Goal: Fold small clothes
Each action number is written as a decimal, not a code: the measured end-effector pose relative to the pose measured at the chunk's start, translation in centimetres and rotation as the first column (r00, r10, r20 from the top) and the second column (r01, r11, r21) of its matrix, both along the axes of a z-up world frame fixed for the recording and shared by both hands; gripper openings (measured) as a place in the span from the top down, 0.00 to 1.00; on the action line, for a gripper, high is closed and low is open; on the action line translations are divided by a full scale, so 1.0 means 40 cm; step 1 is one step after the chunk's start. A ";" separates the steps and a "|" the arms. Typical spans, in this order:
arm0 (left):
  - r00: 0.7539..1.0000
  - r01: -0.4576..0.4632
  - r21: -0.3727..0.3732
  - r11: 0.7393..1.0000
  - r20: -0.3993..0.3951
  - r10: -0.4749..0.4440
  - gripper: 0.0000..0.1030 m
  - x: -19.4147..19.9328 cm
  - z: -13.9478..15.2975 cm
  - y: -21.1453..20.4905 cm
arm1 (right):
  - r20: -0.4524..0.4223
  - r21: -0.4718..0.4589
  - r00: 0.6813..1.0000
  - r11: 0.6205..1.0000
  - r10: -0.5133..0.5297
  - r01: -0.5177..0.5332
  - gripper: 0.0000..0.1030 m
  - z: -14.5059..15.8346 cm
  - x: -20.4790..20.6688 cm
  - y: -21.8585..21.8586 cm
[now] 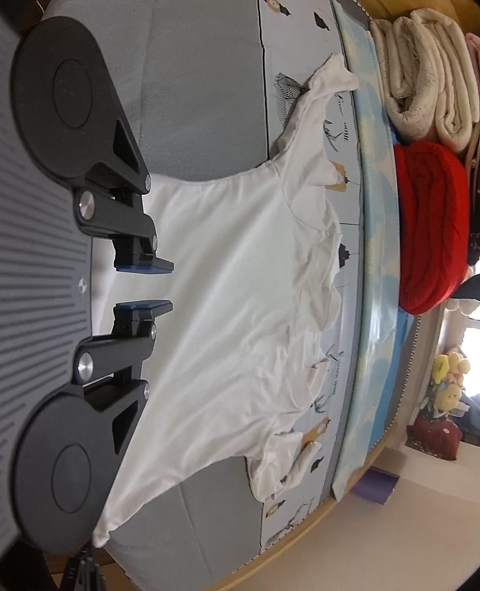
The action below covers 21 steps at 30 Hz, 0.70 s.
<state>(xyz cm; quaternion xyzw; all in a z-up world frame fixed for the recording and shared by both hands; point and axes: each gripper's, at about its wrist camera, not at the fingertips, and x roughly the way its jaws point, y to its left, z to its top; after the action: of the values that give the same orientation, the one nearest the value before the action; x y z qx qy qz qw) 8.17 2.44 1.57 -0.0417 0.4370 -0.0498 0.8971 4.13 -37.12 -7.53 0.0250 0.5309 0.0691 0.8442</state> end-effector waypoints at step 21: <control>0.916 -0.282 -0.098 0.954 -0.324 0.237 0.64 0.055 -0.219 0.314 | 0.039 0.201 0.995 0.976 -0.091 0.082 0.59 -0.051 0.277 0.057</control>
<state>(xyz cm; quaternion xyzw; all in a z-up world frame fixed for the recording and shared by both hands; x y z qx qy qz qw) 10.37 15.02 -7.17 -0.1707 0.5577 0.0459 0.8110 15.21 -34.83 -9.57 0.1306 0.4995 0.0855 0.8521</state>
